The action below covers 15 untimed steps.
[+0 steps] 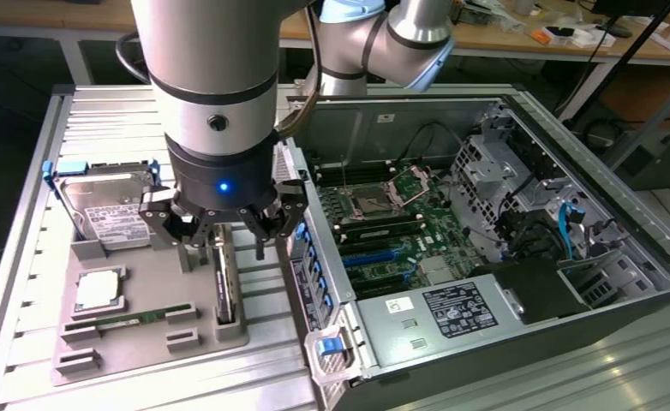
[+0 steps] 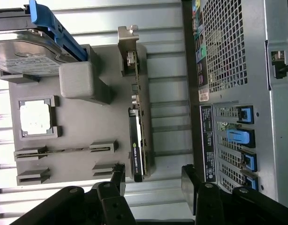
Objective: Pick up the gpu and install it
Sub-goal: 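Pick up the gpu and move the gpu toward the slot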
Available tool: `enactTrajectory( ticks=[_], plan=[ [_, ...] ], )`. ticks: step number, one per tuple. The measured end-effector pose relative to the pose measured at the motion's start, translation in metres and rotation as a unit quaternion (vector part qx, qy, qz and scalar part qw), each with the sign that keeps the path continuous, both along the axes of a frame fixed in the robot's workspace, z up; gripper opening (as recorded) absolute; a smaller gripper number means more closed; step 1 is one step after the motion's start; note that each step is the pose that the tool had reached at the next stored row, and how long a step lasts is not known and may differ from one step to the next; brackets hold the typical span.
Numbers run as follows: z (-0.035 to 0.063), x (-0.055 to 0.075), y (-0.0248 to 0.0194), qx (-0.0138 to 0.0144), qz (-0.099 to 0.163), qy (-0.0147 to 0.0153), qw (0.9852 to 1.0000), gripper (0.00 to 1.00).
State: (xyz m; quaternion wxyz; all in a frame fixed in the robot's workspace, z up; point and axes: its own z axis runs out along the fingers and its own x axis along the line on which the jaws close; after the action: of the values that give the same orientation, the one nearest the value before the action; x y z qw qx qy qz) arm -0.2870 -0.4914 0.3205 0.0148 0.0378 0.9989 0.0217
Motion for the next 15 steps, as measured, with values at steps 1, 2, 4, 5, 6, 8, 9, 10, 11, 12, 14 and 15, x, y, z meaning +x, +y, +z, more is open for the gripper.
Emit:
enactTrajectory(
  ticks=[1, 2, 4, 5, 6, 8, 9, 10, 11, 12, 14, 15],
  plan=[
    [0.0000, 0.000, 0.0000, 0.0000, 0.000, 0.0000, 1.0000, 0.60],
    [-0.0002, 0.000, 0.0000, 0.0000, 0.000, 0.0000, 1.0000, 0.60],
    [-0.0021, -0.001, 0.0001, 0.0003, 0.000, -0.0004, 1.0000, 0.60],
    [-0.0032, -0.001, 0.0000, 0.0003, 0.000, -0.0004, 1.0000, 0.60],
    [-0.0043, -0.002, 0.0000, 0.0003, 0.000, -0.0004, 1.0000, 0.60],
    [-0.0068, -0.003, 0.0002, 0.0004, 0.000, -0.0004, 1.0000, 0.60],
    [-0.0080, -0.003, 0.0004, 0.0003, 0.000, -0.0003, 1.0000, 0.60],
    [-0.0091, -0.004, 0.0007, 0.0004, -0.001, -0.0003, 1.0000, 0.60],
    [-0.0103, -0.004, 0.0011, 0.0003, -0.001, -0.0003, 1.0000, 0.60],
    [-0.0113, -0.005, 0.0014, 0.0004, -0.001, -0.0004, 1.0000, 0.60],
    [-0.0128, -0.005, 0.0018, 0.0003, -0.001, -0.0003, 1.0000, 0.60],
    [-0.0132, -0.005, 0.0021, 0.0003, -0.001, -0.0003, 1.0000, 0.60]
  ],
)
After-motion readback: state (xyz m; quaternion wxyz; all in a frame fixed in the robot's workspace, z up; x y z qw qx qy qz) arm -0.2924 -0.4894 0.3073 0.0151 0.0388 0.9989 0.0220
